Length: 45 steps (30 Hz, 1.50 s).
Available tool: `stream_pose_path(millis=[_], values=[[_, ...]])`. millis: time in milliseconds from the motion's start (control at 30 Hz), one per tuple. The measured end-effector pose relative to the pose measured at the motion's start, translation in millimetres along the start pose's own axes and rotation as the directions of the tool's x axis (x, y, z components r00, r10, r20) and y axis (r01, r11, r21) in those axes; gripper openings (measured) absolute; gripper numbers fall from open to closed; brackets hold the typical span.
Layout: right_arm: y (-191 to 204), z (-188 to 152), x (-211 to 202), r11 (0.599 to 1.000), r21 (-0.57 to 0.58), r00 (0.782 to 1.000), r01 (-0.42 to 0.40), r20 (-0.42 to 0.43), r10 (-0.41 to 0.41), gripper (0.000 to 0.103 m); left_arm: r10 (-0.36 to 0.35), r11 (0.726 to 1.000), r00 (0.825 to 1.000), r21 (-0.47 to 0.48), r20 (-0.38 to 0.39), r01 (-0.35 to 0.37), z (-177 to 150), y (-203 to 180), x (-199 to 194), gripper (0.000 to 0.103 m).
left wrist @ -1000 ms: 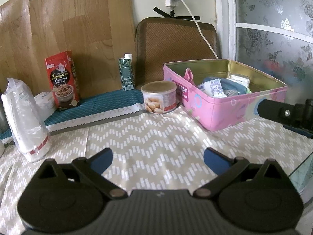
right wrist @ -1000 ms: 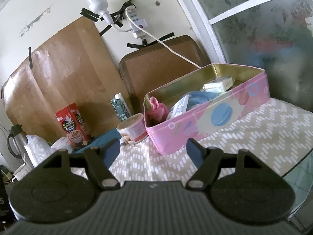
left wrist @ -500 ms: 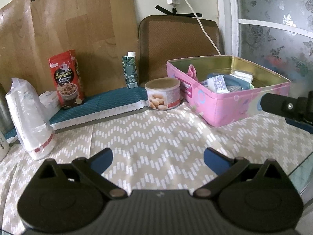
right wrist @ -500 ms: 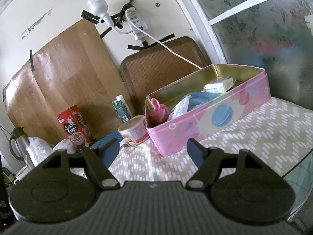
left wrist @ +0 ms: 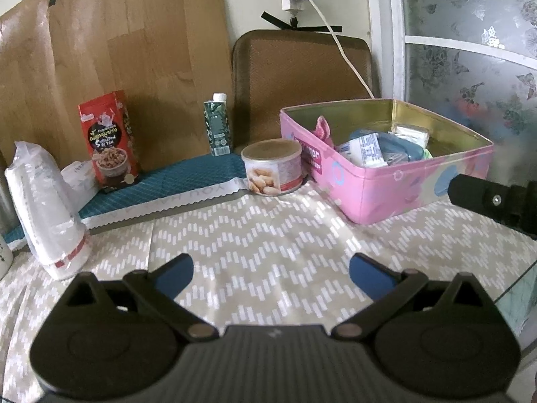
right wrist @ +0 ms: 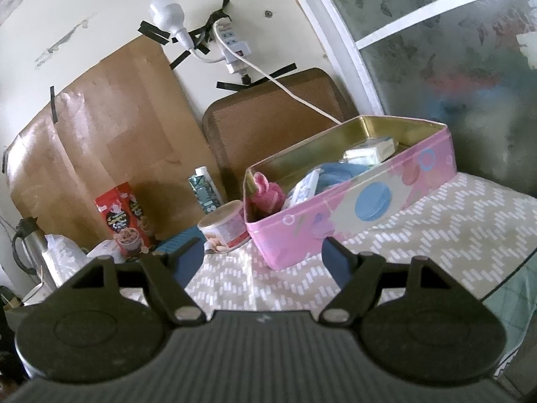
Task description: Organize soft objects
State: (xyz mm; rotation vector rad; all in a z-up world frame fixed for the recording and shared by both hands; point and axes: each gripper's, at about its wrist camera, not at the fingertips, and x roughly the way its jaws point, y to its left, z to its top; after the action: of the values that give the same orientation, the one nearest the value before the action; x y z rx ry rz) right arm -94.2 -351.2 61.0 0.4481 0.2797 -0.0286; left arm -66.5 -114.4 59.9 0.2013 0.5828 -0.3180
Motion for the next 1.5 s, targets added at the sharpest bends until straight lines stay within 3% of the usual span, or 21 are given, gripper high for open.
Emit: stream_pose_path(millis=[533, 700, 1167, 1500], values=[[-13.2, -10.2, 22.3, 0.994, -0.058, 0.994, 0.090, 0.073, -0.085, 0.080, -0.019, 0.998, 1.000, 0.059, -0.014, 0.019, 17.1, -15.8, 46.1, 0.103], [-19.0, -7.4, 21.2, 0.994, -0.043, 0.993, 0.103, 0.061, -0.101, 0.080, -0.039, 0.997, 0.999, 0.068, -0.033, 0.041, 18.5, -22.3, 55.1, 0.103], [-10.8, -11.9, 12.4, 0.996, -0.030, 0.995, 0.088, 0.046, -0.086, 0.080, -0.048, 0.998, 0.999, 0.038, 0.005, 0.048, 13.0, -11.5, 29.7, 0.103], [-2.0, -10.1, 1.2, 0.996, -0.052, 0.995, 0.069, 0.072, -0.065, 0.080, 0.008, 1.000, 0.998, 0.008, 0.063, -0.008, 14.8, -0.4, 8.7, 0.103]])
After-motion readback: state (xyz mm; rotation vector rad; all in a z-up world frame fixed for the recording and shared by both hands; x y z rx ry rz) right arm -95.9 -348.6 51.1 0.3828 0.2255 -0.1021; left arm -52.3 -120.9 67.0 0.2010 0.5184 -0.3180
